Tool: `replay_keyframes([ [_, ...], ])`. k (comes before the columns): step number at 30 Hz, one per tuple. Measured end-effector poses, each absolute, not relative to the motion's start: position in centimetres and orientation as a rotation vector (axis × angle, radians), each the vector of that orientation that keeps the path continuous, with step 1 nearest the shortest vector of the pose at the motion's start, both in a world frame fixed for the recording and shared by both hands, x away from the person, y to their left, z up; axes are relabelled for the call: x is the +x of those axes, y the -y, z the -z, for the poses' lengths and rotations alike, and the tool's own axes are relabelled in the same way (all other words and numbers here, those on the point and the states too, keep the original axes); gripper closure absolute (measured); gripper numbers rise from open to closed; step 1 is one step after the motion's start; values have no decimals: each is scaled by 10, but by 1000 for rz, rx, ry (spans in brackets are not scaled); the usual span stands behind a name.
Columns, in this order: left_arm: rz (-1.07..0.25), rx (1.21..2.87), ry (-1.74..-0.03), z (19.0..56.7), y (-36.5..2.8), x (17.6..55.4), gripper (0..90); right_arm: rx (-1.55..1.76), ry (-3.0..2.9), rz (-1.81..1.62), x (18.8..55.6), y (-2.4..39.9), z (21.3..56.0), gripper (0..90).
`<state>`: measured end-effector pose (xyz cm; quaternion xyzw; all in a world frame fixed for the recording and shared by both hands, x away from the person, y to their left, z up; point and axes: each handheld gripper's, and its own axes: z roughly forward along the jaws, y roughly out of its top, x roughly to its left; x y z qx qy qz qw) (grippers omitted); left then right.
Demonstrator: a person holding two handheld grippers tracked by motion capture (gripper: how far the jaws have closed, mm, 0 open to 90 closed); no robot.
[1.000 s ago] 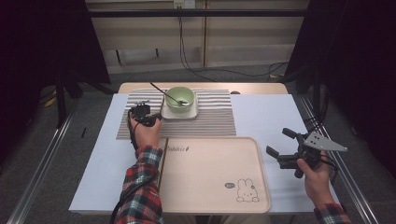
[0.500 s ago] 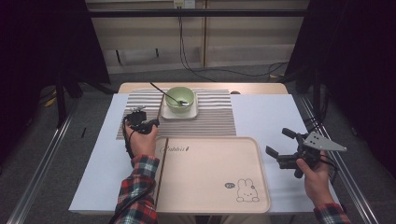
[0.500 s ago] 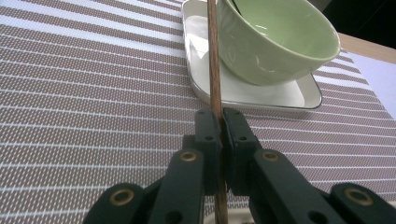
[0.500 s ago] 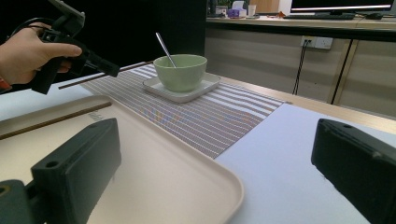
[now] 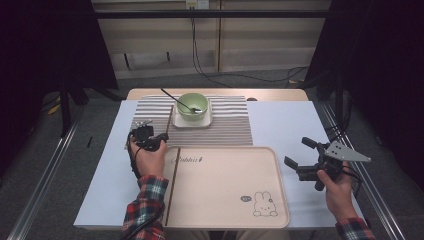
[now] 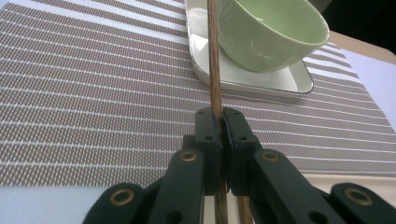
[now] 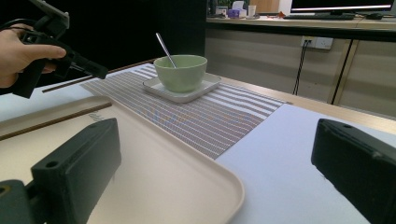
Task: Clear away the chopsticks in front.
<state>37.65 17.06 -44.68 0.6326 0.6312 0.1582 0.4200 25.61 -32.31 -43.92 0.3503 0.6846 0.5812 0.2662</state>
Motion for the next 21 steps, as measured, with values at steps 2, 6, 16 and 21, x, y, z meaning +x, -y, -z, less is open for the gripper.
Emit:
replay_keyframes([
  [2, -391, 1583, -1582, 447, -171, 373, 859, 945, -1842, -1572, 256, 323, 439, 10],
  [6, -391, 1575, -1578, 449, -172, 365, 859, 950, -1845, -1572, 256, 322, 439, 10],
  [16, -366, 1536, -1580, 452, -174, 348, 859, 948, -1845, -1576, 256, 322, 439, 10],
  [21, -364, 1539, -1577, 452, -175, 339, 859, 947, -1846, -1579, 256, 322, 439, 10],
])
